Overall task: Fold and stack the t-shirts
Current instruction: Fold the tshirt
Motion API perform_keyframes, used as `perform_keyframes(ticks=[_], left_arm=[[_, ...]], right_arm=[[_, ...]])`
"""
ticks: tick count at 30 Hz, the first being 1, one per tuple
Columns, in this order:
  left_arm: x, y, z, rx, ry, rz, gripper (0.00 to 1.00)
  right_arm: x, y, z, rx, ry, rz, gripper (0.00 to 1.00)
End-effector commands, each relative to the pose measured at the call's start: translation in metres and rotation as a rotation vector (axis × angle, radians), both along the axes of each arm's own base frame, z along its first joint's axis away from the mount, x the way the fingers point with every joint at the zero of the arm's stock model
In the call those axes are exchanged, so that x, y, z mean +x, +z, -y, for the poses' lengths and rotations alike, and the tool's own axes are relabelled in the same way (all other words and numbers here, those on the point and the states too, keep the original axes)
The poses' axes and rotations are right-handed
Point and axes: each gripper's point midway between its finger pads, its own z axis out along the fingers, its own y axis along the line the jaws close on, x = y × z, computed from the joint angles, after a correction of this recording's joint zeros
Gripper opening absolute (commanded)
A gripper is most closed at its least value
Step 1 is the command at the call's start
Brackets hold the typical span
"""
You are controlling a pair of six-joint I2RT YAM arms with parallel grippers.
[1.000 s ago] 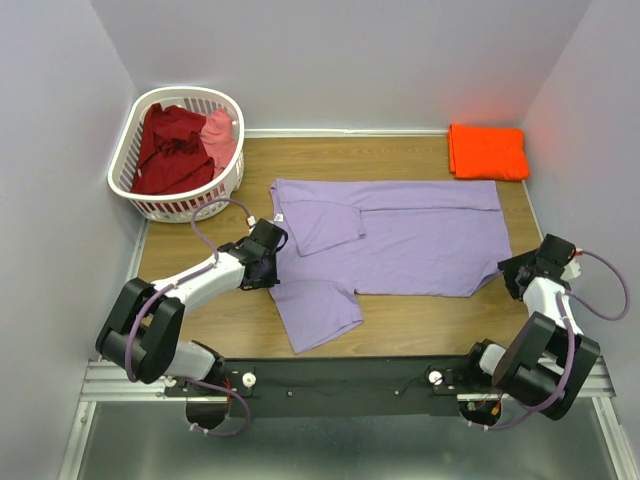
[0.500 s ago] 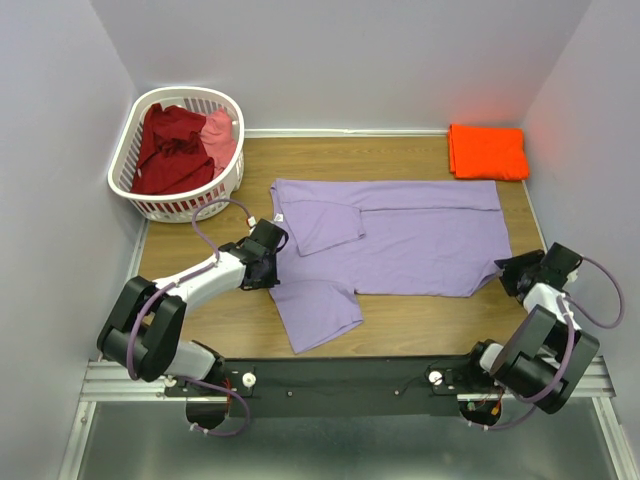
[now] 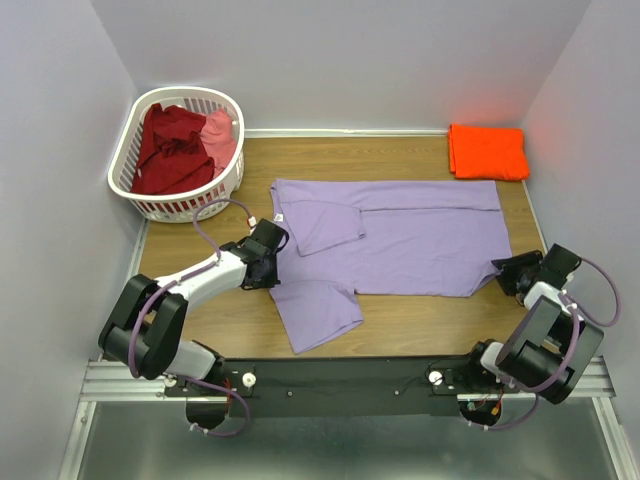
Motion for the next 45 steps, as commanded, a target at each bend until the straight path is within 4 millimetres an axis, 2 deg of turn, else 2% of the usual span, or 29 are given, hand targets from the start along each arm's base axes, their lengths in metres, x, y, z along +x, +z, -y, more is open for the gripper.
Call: perform_keyframes(ticks=[1,8,14,26,27,30,35,38,39,40,45], left_arm=[[-0.001,0.0,-0.003,0.027,-0.005,-0.012,0.0],[-0.001,0.001,-0.004,0.026,-0.001,-0.007,0.0],[-0.001,0.001,-0.004,0.028,0.002,-0.006,0.0],[0.001,0.005,-0.003,0.024,0.003,0.006,0.0],[0.001,0.006,-0.003,0.021,0.005,0.009,0.0],[0.003,0.013,-0.002,0.012,0.017,0.02,0.0],[0.01,0.03,-0.002,0.01,0.037,0.051,0.0],[0.013,0.04,0.0,-0.006,0.039,0.076,0.0],[0.013,0.042,0.0,-0.009,0.037,0.081,0.0],[0.014,0.046,0.001,-0.017,0.032,0.091,0.0],[0.021,0.055,-0.004,0.005,0.038,0.131,0.0]], right_arm=[[0.0,-0.003,0.0,0.011,-0.002,0.016,0.53],[0.002,-0.004,-0.002,0.02,0.009,0.024,0.51],[0.005,-0.002,-0.003,0.027,0.02,0.037,0.43],[0.006,0.001,-0.004,0.026,0.021,0.05,0.12],[0.006,0.003,-0.004,0.027,0.016,0.057,0.07],[0.009,0.01,-0.005,0.032,0.014,0.081,0.01],[0.011,0.032,0.0,0.025,-0.041,0.119,0.01],[-0.001,0.032,0.001,0.048,-0.094,0.05,0.01],[-0.011,0.026,0.003,0.046,-0.123,-0.012,0.01],[-0.011,0.033,0.008,0.029,-0.135,-0.026,0.01],[-0.038,0.02,0.019,0.002,-0.214,-0.214,0.01]])
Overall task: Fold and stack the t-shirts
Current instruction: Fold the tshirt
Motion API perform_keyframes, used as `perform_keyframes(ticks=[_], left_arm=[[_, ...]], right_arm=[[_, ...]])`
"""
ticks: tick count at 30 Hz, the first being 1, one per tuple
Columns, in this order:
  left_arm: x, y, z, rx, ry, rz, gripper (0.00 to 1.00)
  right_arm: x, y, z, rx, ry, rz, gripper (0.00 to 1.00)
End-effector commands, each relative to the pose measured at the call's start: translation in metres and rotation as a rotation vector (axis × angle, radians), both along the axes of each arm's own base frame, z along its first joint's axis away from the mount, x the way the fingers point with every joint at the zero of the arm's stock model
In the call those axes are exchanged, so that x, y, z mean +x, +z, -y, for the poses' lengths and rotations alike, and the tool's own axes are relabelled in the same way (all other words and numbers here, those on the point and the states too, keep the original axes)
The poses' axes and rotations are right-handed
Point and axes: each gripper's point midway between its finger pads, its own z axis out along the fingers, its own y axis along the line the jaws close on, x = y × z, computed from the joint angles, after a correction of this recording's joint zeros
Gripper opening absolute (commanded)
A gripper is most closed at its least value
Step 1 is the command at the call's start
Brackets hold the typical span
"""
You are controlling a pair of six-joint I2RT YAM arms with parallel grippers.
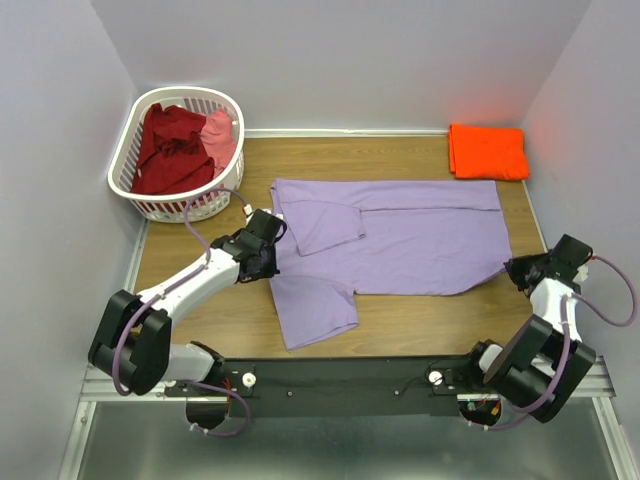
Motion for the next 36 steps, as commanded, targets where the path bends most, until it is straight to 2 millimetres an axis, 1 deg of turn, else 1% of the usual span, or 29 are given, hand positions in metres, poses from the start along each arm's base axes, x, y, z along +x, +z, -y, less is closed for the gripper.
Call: perform_keyframes(ticks=[1,2,3,4,6,8,13,17,23,25,26,27,28,29,30,31,32,33,34,35,36], left_arm=[[0.008,0.015,-0.007,0.034,0.019,0.05,0.0],[0.008,0.016,-0.007,0.031,0.017,0.055,0.0],[0.007,0.016,-0.007,0.027,0.022,0.055,0.0],[0.006,0.016,-0.007,0.024,0.021,0.055,0.0],[0.004,0.014,-0.007,0.014,0.021,0.055,0.0],[0.001,0.01,-0.008,0.003,0.022,0.047,0.0],[0.003,0.01,-0.014,-0.031,0.025,0.051,0.0],[0.01,0.018,-0.016,-0.055,0.018,0.073,0.0],[0.017,0.022,-0.014,-0.069,-0.001,0.062,0.0],[0.022,0.021,-0.017,-0.075,0.002,0.051,0.0],[0.025,0.024,-0.018,-0.075,0.005,0.058,0.0],[0.03,0.024,-0.022,-0.067,0.01,0.056,0.0],[0.032,0.024,-0.024,-0.062,0.013,0.052,0.0],[0.034,0.021,-0.026,-0.056,0.015,0.038,0.0],[0.039,0.024,-0.026,-0.057,0.015,0.047,0.0],[0.043,0.026,-0.027,-0.058,0.019,0.051,0.0],[0.045,0.025,-0.027,-0.057,0.017,0.042,0.0],[0.051,0.03,-0.026,-0.062,0.018,0.053,0.0],[0.054,0.03,-0.026,-0.058,0.017,0.051,0.0],[0.058,0.027,-0.027,-0.052,0.016,0.044,0.0],[0.063,0.029,-0.029,-0.049,0.017,0.048,0.0]], right_arm=[[-0.04,-0.018,0.009,0.007,-0.109,-0.238,0.01],[-0.043,-0.015,0.014,-0.008,-0.127,-0.259,0.01],[-0.05,-0.019,0.012,0.005,-0.132,-0.3,0.01],[-0.053,-0.021,0.011,0.013,-0.135,-0.319,0.01],[-0.065,-0.023,0.019,-0.026,-0.172,-0.385,0.01],[-0.073,-0.022,0.024,-0.056,-0.178,-0.433,0.01],[-0.073,-0.016,0.029,-0.078,-0.168,-0.45,0.01],[-0.057,-0.008,0.037,-0.09,-0.096,-0.443,0.01],[-0.027,0.003,0.041,-0.118,0.027,-0.41,0.01],[-0.009,0.008,0.039,-0.158,0.105,-0.413,0.01],[-0.004,0.009,0.039,-0.175,0.126,-0.419,0.01],[0.004,0.011,0.043,-0.203,0.149,-0.43,0.01],[0.01,0.012,0.042,-0.218,0.166,-0.435,0.01],[0.017,0.013,0.037,-0.233,0.195,-0.436,0.01],[0.025,0.018,0.039,-0.251,0.201,-0.43,0.01],[0.028,0.015,0.04,-0.25,0.208,-0.442,0.01],[0.033,0.016,0.039,-0.257,0.215,-0.441,0.01],[0.035,0.015,0.041,-0.266,0.215,-0.452,0.01],[0.038,0.015,0.042,-0.272,0.222,-0.453,0.01],[0.044,0.015,0.045,-0.276,0.225,-0.455,0.01],[0.046,0.015,0.048,-0.284,0.224,-0.462,0.01]])
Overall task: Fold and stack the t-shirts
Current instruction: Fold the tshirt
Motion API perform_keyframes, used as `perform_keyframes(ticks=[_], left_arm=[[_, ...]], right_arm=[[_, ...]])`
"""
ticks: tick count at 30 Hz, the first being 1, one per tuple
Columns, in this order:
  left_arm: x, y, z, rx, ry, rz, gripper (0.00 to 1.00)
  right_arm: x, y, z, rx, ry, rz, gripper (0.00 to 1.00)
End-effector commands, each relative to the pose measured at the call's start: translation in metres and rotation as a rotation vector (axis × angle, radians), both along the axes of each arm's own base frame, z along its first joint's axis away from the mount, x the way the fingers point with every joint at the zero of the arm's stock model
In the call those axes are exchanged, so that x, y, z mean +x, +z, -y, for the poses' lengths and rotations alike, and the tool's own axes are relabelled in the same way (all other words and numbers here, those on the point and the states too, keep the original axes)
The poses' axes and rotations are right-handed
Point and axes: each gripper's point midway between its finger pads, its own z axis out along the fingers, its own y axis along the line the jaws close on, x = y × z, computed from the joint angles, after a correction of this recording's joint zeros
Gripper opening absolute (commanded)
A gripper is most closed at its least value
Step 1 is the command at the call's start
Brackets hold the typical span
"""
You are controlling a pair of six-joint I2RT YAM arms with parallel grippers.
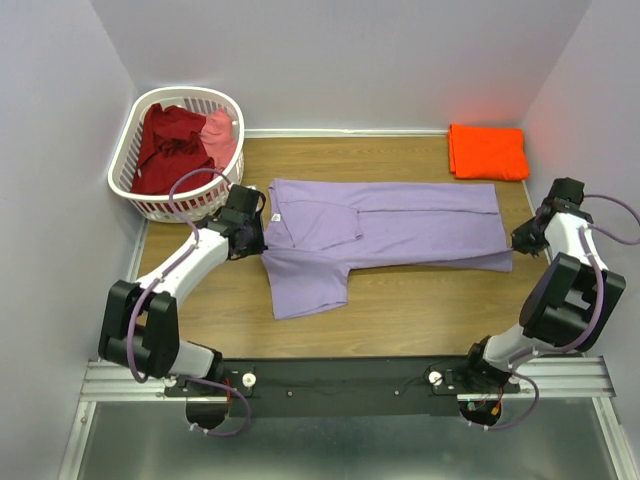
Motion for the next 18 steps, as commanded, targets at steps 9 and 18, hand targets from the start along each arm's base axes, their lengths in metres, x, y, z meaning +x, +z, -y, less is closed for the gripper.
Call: perform_keyframes(ticks=[9,18], left_arm=[[0.029,-0.009,-0.008,0.01,-0.035,-0.041,0.0],[0.036,-0.018,-0.01,0.013,-0.025,-0.063,0.0]], right_arm=[[0.049,0.006,0.017,-0.093,0.117,-0.021,0.01],[0.064,-0.001,0.019,-0.112,0.142,-0.044,0.01]])
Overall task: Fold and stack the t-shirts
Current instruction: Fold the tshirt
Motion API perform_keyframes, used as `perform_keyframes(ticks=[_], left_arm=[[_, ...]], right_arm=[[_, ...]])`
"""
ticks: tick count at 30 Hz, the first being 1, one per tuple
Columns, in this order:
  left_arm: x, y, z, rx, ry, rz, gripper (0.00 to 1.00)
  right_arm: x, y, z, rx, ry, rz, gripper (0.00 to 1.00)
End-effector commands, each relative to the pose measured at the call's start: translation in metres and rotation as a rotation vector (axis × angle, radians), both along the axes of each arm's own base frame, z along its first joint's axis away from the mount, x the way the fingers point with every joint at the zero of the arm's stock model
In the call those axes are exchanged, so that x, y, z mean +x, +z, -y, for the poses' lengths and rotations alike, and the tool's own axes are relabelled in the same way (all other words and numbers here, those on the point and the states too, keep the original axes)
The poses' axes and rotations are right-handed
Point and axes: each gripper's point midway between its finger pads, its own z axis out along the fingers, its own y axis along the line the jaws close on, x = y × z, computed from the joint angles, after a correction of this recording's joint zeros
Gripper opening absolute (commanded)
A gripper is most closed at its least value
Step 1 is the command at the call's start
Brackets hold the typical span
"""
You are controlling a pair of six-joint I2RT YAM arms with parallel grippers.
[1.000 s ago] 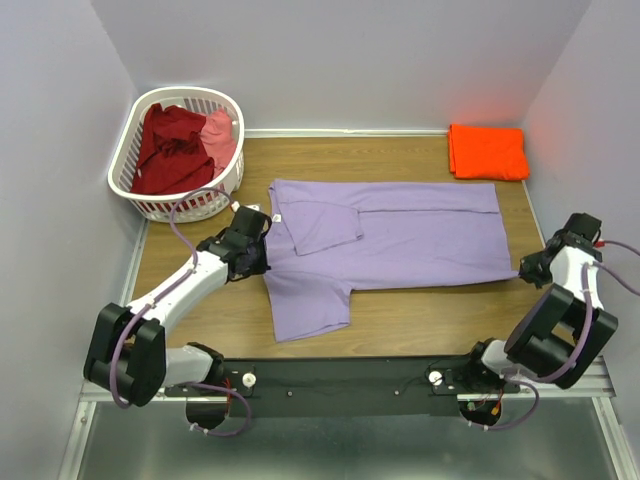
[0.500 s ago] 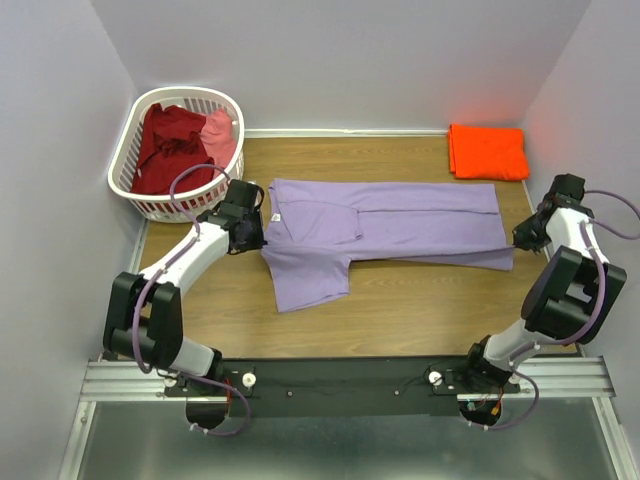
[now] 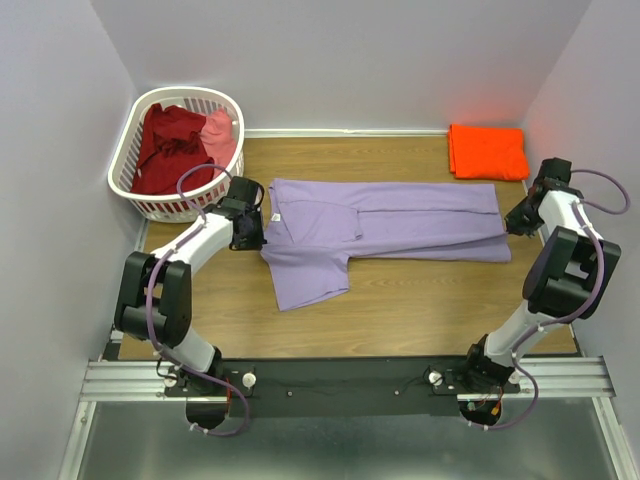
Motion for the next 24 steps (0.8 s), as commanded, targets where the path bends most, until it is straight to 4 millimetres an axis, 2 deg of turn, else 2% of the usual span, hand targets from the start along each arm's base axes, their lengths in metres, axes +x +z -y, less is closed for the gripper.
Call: perform_keyframes(ticks=[1,15,24], left_arm=[[0.01,0.004,-0.003,0.004,-0.005,0.014,0.0],[0.027,0.004,-0.003,0.028,-0.012,0.009,0.0],[0.036,-0.004,-0.003,0.032,-0.001,0.002,0.0]], right_arm=[[0.008,0.003,0.019,-0.073,-0.007,-0.011,0.01],[0.015,-0.016,0.03,-0.096,-0.033,-0.053,0.01],[0.031,-0.009,0.03,-0.082,-0.022,-0.013,0.01]])
